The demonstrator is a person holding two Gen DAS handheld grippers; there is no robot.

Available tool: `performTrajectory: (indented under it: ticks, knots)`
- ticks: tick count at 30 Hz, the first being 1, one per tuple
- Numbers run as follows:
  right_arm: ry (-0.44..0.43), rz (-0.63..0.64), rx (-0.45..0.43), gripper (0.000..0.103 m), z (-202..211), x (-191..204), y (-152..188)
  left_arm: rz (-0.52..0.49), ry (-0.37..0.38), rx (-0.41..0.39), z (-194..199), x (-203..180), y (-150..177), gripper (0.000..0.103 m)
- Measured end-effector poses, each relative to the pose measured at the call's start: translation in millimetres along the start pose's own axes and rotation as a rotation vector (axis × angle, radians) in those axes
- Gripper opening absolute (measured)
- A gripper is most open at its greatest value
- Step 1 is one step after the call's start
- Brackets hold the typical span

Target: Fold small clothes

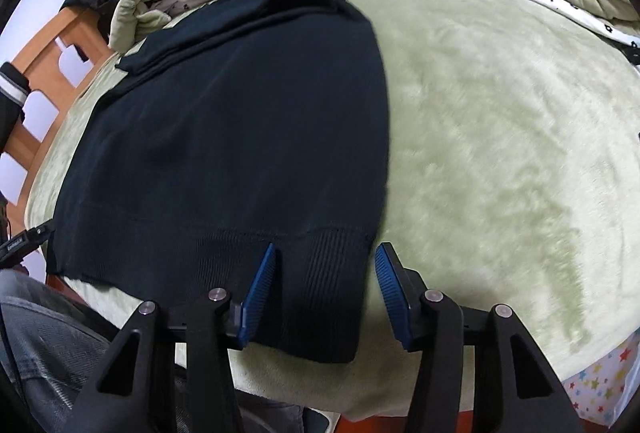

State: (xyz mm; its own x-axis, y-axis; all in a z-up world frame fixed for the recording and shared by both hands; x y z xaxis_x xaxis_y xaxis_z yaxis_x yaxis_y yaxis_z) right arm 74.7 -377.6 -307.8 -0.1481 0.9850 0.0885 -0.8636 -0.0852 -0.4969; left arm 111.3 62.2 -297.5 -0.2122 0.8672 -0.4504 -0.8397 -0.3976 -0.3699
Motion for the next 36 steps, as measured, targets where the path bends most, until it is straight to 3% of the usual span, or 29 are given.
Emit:
performTrajectory:
  ticks: [3, 4, 6, 8, 11, 14, 21, 28, 36]
  knots:
    - [-0.021, -0.043, -0.002, 0.048, -6.5, -0.1, 0.6, 0.023, -0.001, 0.001, -5.8, -7.2, -2.1, 0.047]
    - [-0.03, -0.065, -0.008, 0.041, -7.9, -1.4, -0.9, 0.023, -0.004, 0.003, -7.4, -10.8, -2.8, 0.042]
    - [-0.056, -0.081, -0.022, 0.027, -9.5, -0.5, -5.5, 0.033, 0.012, 0.023, -10.2, -18.4, -4.0, 0.019]
    - [-0.083, -0.077, -0.029, 0.018, -10.2, 3.7, -9.7, 0.061, 0.042, 0.023, -6.7, -24.9, -9.6, 0.01]
    - [-0.108, -0.067, -0.055, 0.014, -1.0, 8.5, -22.5, 0.096, 0.145, -0.012, 13.1, -41.2, -26.2, 0.009]
    - [-0.156, -0.082, -0.14, 0.014, 26.0, 7.5, -44.9, 0.09, 0.214, -0.075, 41.8, -62.7, -50.0, 0.008]
    - [-0.204, -0.107, -0.27, 0.014, 71.7, 6.4, -117.3, 0.065, 0.237, -0.189, 72.8, -96.5, -107.6, 0.008]
    - [-0.229, -0.196, -0.342, 0.014, 73.9, -13.6, -194.2, 0.12, 0.23, -0.215, 59.1, -97.2, -164.2, 0.008]
    - [-0.276, -0.325, -0.396, 0.014, 45.4, -46.7, -275.2, 0.231, 0.272, -0.18, 8.5, -100.5, -237.9, 0.008]
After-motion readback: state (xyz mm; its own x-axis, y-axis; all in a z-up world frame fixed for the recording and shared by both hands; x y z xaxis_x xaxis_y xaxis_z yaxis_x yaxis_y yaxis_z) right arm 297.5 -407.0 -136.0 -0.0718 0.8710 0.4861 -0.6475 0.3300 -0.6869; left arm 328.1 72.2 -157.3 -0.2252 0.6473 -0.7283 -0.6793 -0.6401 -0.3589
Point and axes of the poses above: each gripper's, at about its wrist camera, not at the fingertips, and z roughly against the way its jaws point, x to its left, y to its underside, the point moved 8 cm from there along -z, roughly the way its jaws point, and after that the axes turned 15 degrees about z, right-handed, at the moved point
